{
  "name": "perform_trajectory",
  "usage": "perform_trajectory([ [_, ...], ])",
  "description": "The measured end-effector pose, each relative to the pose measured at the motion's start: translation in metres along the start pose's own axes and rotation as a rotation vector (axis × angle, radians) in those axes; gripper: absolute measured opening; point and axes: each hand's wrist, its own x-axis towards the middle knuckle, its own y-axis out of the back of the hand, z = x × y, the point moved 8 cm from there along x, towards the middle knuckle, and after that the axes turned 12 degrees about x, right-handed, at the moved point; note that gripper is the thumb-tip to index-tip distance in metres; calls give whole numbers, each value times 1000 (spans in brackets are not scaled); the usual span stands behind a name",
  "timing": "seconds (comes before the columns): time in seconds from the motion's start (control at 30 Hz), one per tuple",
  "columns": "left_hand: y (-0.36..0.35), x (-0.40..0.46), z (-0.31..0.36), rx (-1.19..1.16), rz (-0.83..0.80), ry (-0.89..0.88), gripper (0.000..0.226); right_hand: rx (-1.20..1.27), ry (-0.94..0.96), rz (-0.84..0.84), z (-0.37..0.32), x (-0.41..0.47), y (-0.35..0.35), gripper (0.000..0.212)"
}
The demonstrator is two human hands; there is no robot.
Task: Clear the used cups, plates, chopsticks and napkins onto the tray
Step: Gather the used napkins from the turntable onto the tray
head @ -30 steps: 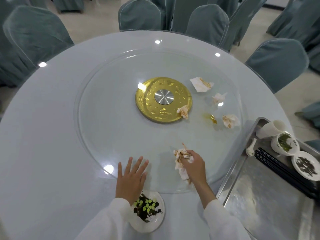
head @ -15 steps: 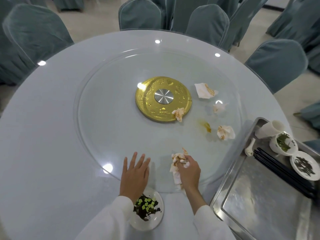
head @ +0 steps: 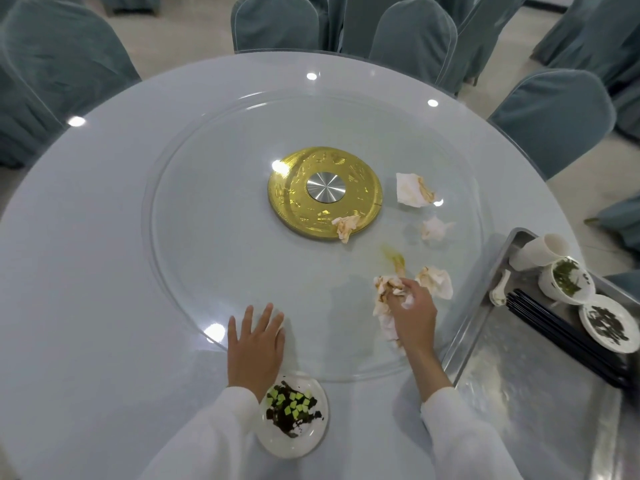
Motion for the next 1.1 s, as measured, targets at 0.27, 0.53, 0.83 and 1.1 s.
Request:
perform_trajectory([
  [0.27,-10,7,-24,11,-52,102,89,-353,126,64,-10,27,28,34],
  [0.53,11,12,-21,-40,62,74,70,-418,45,-37,33,10,5,31],
  [0.83,1,39,27,-12,-79,-91,53,-351,3,58,32,32,20,34],
  [1.1,-12,36,25,18,-58,-46,67,-253,120,-123,7,45,-12,33],
])
